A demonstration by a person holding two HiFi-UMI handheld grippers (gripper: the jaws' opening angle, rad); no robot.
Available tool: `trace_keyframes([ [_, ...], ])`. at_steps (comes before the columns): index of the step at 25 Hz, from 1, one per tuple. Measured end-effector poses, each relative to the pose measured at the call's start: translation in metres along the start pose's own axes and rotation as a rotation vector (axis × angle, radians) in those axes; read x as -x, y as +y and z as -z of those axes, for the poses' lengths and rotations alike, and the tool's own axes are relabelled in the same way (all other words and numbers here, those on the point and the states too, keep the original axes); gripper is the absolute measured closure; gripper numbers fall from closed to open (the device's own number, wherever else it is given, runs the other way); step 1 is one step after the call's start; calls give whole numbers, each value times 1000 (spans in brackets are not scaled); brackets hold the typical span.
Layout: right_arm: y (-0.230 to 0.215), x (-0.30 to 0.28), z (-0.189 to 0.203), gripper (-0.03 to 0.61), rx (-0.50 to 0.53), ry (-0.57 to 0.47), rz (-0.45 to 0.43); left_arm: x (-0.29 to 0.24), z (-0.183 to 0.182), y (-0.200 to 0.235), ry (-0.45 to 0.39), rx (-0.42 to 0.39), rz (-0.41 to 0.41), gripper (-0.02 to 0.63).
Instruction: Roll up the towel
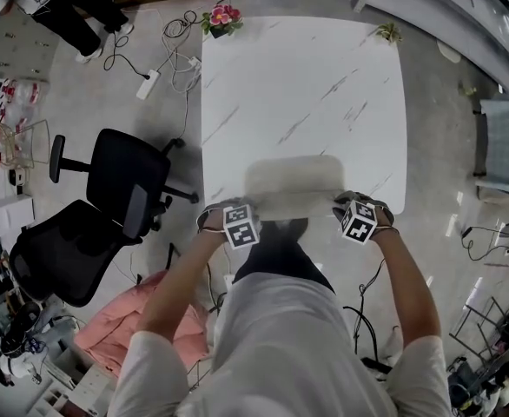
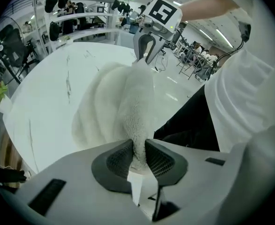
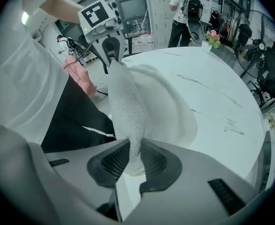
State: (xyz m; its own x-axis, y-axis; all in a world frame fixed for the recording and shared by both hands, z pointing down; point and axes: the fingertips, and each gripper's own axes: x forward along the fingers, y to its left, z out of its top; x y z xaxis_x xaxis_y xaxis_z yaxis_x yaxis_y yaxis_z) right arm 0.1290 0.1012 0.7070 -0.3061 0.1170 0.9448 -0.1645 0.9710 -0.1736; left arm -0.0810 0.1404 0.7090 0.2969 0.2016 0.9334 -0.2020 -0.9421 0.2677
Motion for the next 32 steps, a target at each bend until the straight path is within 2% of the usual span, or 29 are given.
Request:
trace_keyframes([
  [3,-26,5,-9,489,-19,-22,73,7,-5,27,-10,15,-64,512],
  [8,-68,6,-22,453,-29,-46,292,14,-6,80,-35,71,-323,436],
  [12,-85,-2,-23,420,-35,-34,397,8,-3,103,-46,104,-439,402],
  [16,-92,-11,-23,422,-32,-23,435,1,-5,109,-51,103,-465,408],
  [20,-90,-17,-23,477,-30,-22,439,-7,-4,107,-63,118,-464,445],
  [21,-91,-16,-23,474,-29,-22,447,-5,-4,107,-67,123,-474,436],
  [23,-93,-8,-25,426,-43,-38,474,5,-6,108,-83,135,-503,422],
  [26,-94,11,-27,383,-88,-96,506,27,-9,107,-123,160,-560,414],
  [29,-85,32,-31,382,-98,-161,536,50,-10,99,-181,186,-618,403],
  [32,-71,46,-36,382,-82,-220,534,59,-14,82,-236,189,-621,403],
])
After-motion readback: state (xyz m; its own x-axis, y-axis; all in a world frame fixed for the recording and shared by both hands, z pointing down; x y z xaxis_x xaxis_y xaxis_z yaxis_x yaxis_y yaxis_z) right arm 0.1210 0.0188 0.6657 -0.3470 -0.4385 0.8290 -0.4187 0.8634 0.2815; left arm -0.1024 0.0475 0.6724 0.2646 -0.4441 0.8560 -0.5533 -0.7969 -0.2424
